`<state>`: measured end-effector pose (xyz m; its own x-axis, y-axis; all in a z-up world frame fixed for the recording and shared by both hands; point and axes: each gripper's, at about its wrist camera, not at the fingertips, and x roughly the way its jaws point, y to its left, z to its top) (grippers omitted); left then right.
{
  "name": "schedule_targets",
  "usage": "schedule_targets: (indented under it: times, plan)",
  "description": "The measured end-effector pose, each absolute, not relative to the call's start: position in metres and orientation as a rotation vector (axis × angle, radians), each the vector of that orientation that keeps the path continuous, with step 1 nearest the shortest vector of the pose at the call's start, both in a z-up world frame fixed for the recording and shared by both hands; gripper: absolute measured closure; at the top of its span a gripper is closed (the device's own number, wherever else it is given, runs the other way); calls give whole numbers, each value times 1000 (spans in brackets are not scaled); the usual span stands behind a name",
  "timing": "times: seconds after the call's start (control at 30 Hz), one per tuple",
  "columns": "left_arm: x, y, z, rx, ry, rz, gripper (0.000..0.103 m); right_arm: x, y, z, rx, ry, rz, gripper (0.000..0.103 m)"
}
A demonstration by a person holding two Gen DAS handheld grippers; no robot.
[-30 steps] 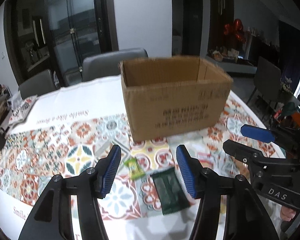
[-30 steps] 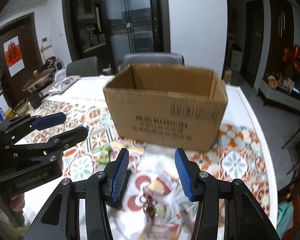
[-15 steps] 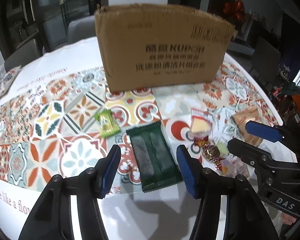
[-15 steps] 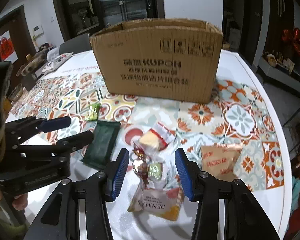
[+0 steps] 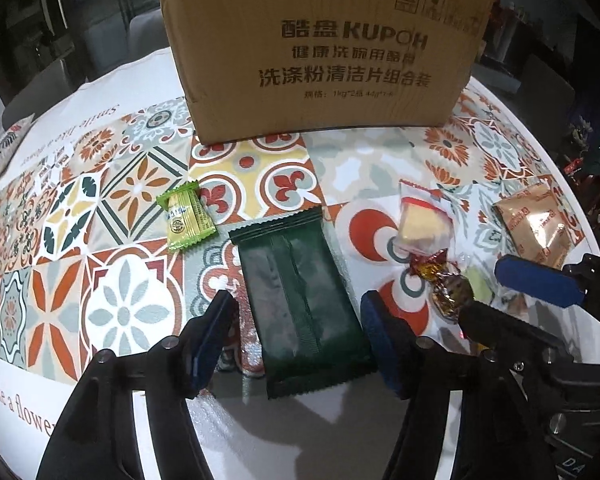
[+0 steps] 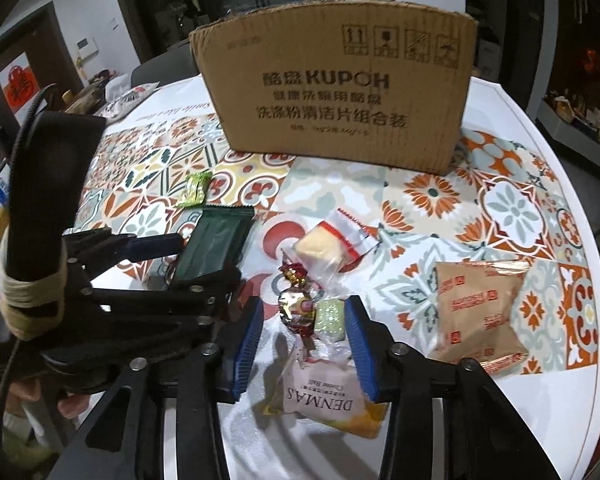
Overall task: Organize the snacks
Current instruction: 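Grasp the dark green wrapper with left tool while right tool grasps wrapped chocolate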
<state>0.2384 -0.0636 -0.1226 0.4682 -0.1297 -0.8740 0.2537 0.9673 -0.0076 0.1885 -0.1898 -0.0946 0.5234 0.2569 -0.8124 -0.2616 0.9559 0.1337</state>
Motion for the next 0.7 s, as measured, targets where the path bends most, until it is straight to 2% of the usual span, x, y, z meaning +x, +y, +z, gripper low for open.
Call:
schedule_targets:
  times: [0.07,0.13,0.17,0.2,0.57,0.7]
  plan:
    - [239,-63,-123,119,1056,-232,36,191,-189,-97,4,980,323,64]
    - [239,-62,-123,119,1048,-231,41,194,-188,-99,12,991,337,67]
    - [238,-62,-122,120,1037,-232,51,195,-186,-100,13,998,347,72]
    - [237,-61,-121,120,1036,-230,57,195,-185,-100,12,1000,353,72]
    - [234,-48,-117,48,1045,-245,58,207,-172,-114,-24,1055,356,72]
    - [230,-44,-114,49,1033,-248,58,206,-166,-115,-47,1045,349,78]
